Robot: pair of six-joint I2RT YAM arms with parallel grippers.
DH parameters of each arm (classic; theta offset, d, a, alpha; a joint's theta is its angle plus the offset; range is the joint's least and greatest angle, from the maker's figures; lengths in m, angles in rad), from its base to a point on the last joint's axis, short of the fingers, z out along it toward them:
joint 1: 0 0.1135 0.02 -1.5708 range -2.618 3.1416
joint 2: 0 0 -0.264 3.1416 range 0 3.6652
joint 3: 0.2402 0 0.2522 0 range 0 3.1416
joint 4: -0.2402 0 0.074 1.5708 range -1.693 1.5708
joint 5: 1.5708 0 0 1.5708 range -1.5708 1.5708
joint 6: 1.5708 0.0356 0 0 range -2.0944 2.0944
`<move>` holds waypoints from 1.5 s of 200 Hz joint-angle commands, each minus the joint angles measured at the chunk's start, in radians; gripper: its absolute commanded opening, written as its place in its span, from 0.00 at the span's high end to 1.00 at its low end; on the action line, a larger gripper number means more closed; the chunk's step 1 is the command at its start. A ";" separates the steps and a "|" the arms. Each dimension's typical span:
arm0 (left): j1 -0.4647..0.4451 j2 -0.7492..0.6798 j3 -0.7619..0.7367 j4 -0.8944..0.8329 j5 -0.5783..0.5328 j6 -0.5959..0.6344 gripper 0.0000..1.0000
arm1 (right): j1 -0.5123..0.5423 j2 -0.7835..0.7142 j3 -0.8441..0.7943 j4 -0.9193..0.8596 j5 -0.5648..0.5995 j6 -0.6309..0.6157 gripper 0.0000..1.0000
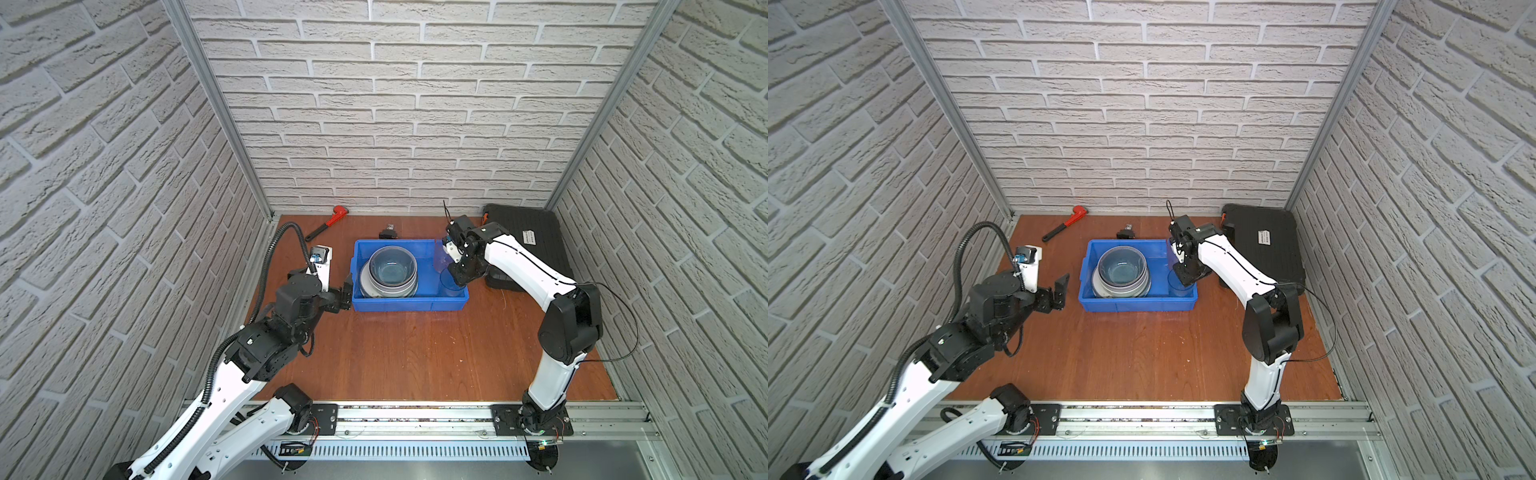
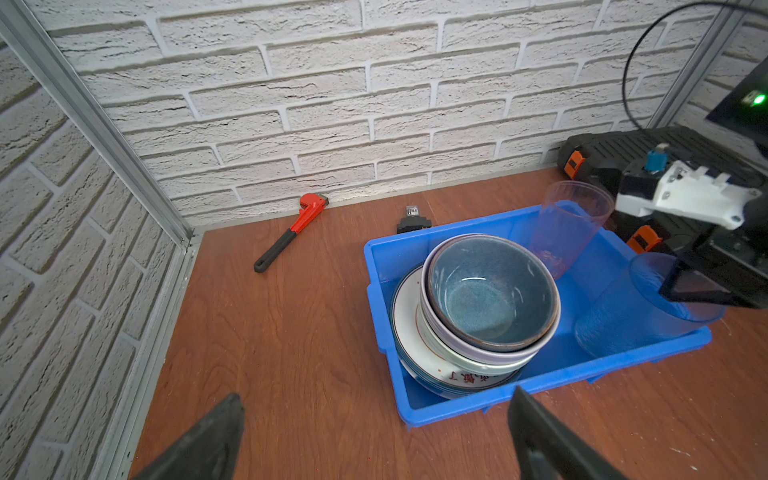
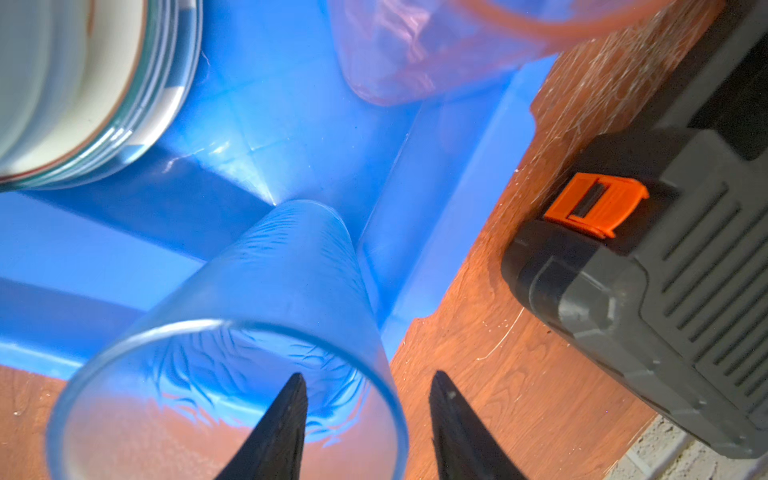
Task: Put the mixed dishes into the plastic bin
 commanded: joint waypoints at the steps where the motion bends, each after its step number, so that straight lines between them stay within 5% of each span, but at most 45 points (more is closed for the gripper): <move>1: 0.012 -0.003 -0.002 0.026 -0.011 0.018 0.02 | -0.004 -0.046 0.028 0.010 -0.015 0.015 0.44; 142: 0.119 0.031 -0.038 0.031 0.022 0.000 0.02 | -0.004 -0.266 0.044 0.056 -0.085 0.041 0.37; 247: 0.437 0.132 -0.018 0.119 0.141 -0.016 0.02 | -0.040 -0.659 -0.281 0.415 0.001 0.047 0.15; 300: 0.589 0.207 -0.151 0.345 0.145 -0.030 0.02 | -0.101 -0.787 -0.449 0.553 0.111 0.055 0.02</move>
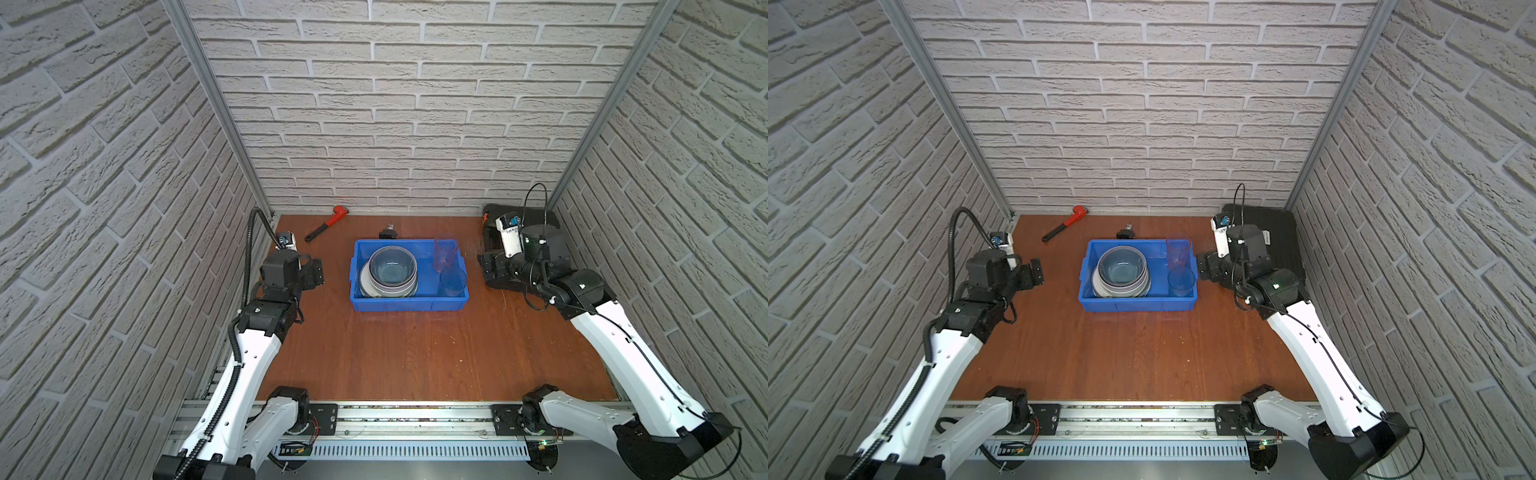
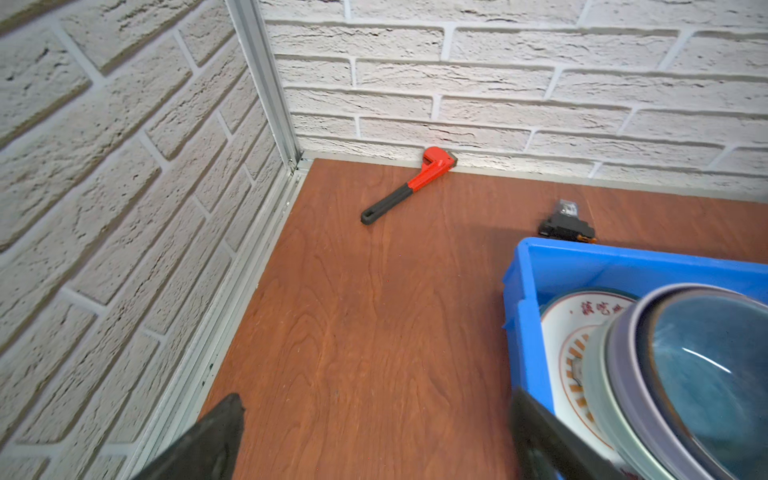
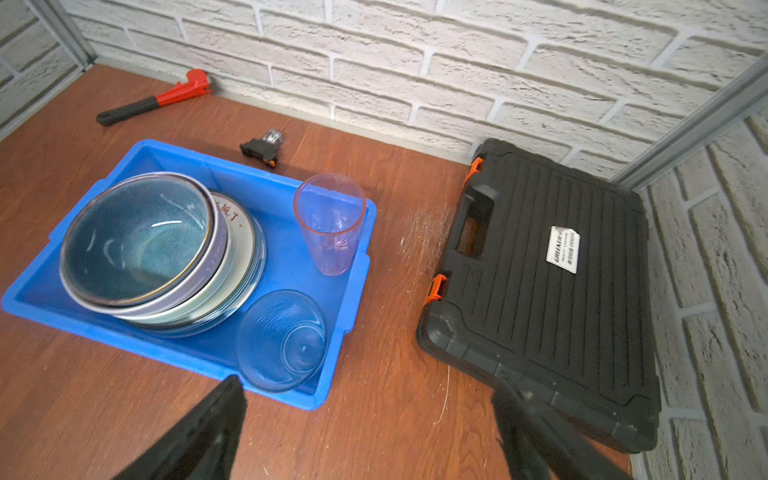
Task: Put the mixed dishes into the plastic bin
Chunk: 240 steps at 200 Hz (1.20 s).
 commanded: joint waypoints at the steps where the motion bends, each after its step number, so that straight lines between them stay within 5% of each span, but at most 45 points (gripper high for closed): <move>1: 0.059 0.029 -0.061 0.169 0.000 -0.015 0.02 | -0.032 -0.050 -0.062 0.129 0.073 0.013 0.02; 143: 0.157 0.251 -0.380 0.739 0.020 0.037 0.02 | -0.319 -0.127 -0.582 0.639 0.186 0.135 0.00; 240: 0.175 0.518 -0.498 1.193 0.094 0.127 0.02 | -0.329 0.099 -0.856 1.197 0.009 0.076 0.00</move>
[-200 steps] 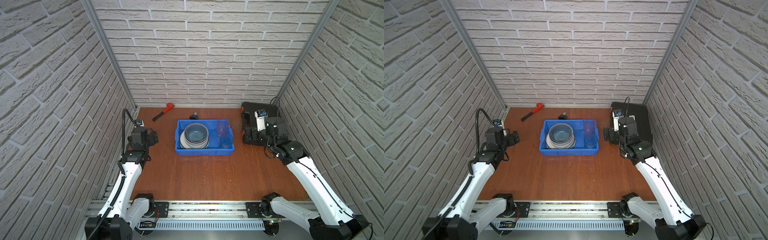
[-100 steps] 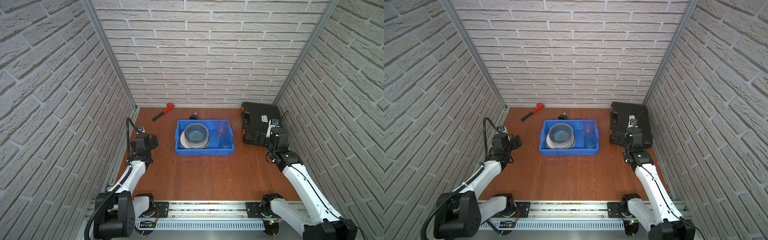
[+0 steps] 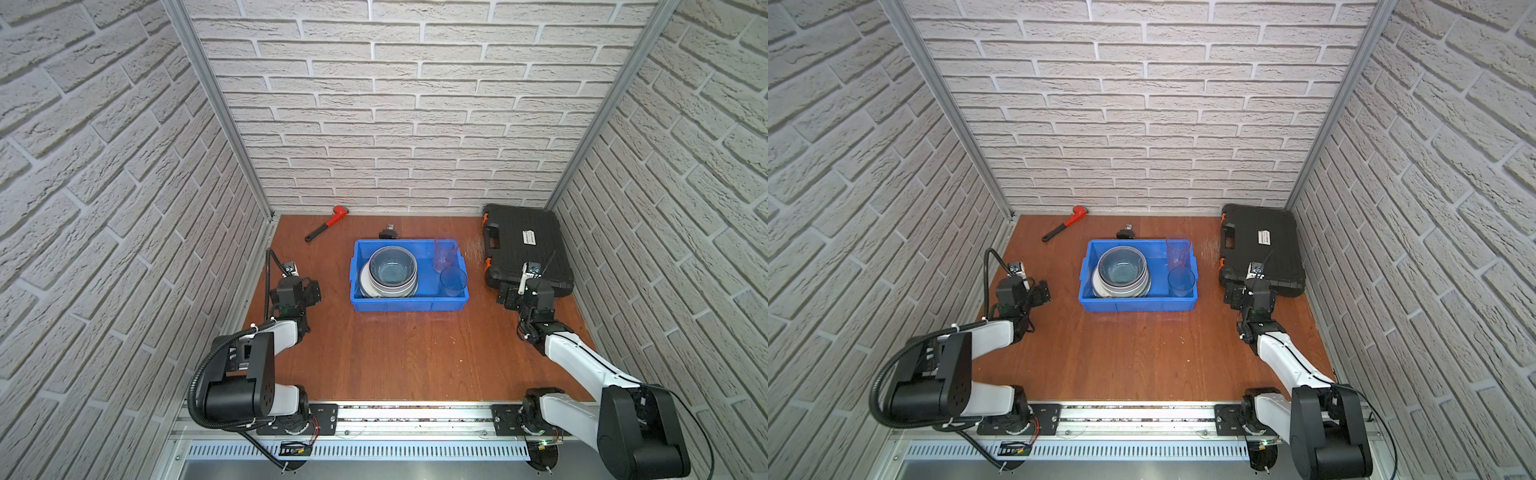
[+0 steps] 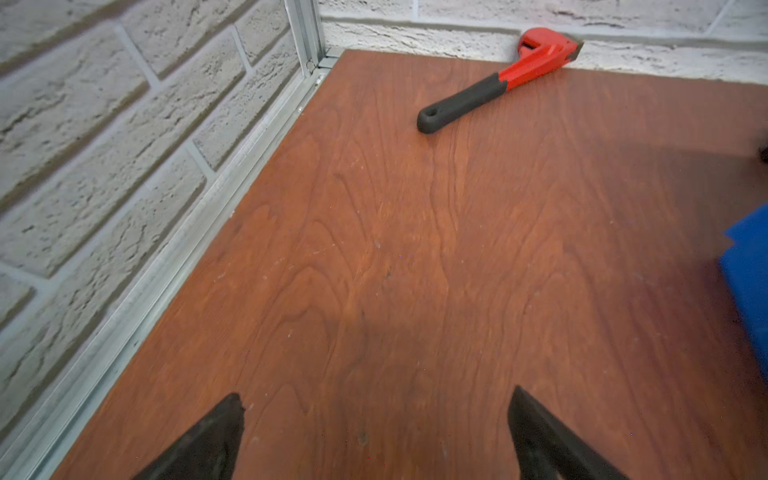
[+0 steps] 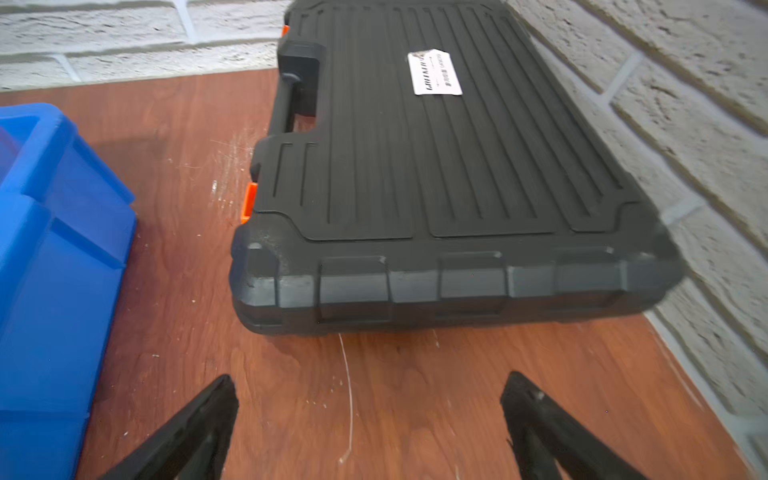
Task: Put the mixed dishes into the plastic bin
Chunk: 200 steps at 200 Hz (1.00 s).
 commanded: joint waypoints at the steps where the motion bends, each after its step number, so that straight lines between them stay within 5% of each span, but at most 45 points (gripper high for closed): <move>1: 0.010 0.040 -0.027 0.255 0.024 0.043 0.02 | -0.002 0.051 -0.008 0.238 -0.049 -0.024 0.00; 30: 0.010 0.174 -0.093 0.516 0.033 0.053 0.02 | 0.003 0.156 -0.037 0.383 -0.117 -0.032 0.00; 89: 0.013 0.158 -0.041 0.385 0.037 0.046 0.02 | 0.022 0.367 -0.113 0.741 -0.217 -0.098 0.00; 117: 0.012 0.161 -0.041 0.388 0.036 0.046 0.02 | 0.021 0.315 -0.071 0.578 -0.208 -0.089 0.00; 200: 0.012 0.160 -0.040 0.388 0.034 0.046 0.02 | 0.023 0.322 -0.082 0.616 -0.214 -0.098 0.00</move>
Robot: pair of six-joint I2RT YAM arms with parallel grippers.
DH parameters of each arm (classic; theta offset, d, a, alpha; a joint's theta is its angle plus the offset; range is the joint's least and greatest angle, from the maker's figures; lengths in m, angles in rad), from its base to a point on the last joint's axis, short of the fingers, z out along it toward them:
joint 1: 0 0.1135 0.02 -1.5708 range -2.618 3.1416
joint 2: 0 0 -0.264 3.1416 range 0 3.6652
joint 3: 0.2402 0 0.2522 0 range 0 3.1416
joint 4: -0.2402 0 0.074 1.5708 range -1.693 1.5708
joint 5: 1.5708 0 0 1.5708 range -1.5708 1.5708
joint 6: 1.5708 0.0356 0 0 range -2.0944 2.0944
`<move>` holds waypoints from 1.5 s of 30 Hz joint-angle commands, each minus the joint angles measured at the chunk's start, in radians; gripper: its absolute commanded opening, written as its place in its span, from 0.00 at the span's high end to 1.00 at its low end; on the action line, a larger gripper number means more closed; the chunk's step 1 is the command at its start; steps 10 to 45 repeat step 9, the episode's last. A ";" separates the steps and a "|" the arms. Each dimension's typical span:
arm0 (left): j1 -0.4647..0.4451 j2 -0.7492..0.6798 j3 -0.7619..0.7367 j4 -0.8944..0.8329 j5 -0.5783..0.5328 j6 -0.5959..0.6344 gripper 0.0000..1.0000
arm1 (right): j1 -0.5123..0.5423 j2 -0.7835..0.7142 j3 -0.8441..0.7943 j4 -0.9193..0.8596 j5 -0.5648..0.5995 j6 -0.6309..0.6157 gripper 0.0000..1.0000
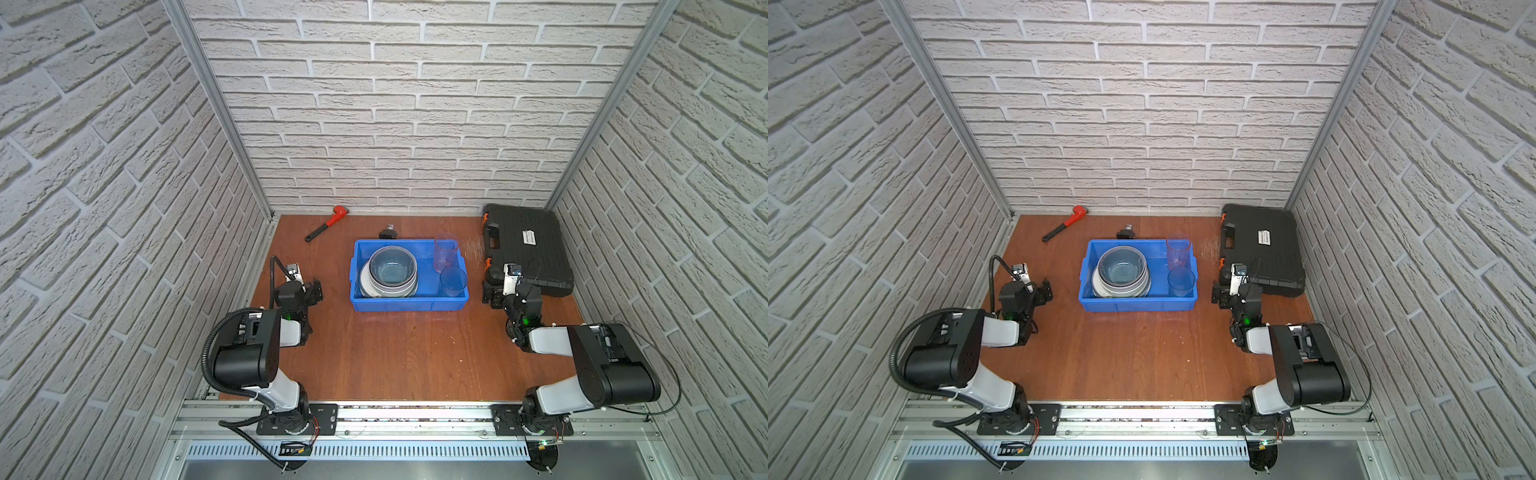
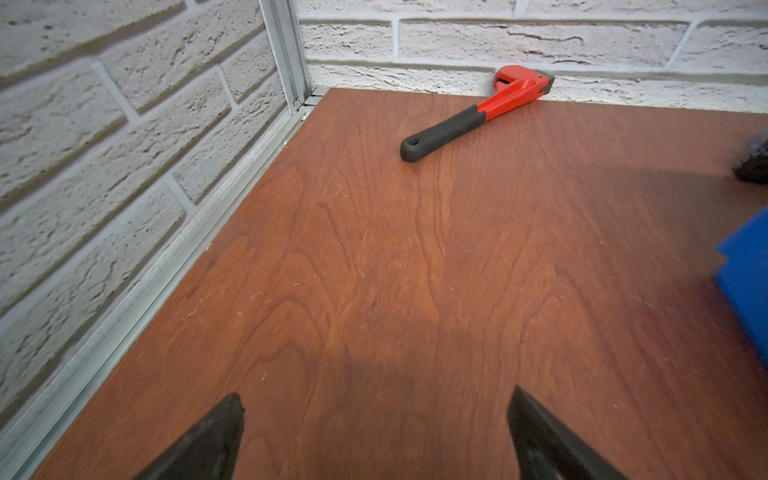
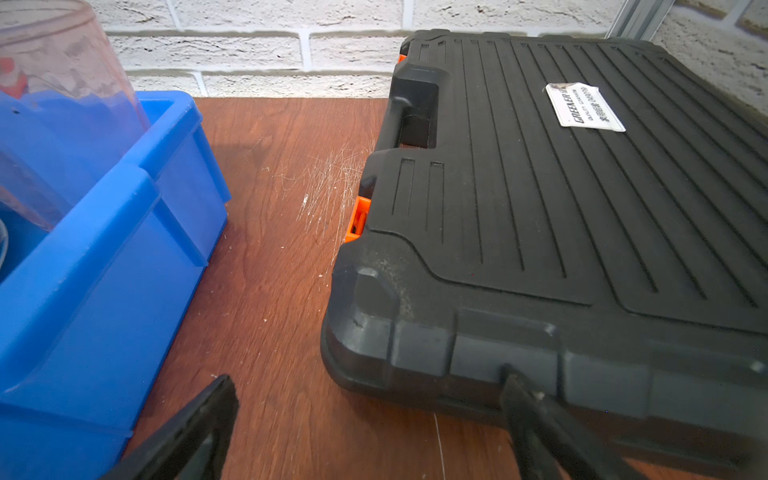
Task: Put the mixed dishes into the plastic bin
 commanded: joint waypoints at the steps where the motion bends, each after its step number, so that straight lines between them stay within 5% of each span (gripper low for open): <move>1: 0.007 -0.002 0.012 0.064 0.002 0.013 0.02 | 0.004 -0.017 0.009 0.043 -0.008 -0.007 0.00; 45: 0.006 -0.001 0.013 0.064 0.002 0.014 0.02 | 0.012 -0.016 0.015 0.030 0.001 -0.013 0.00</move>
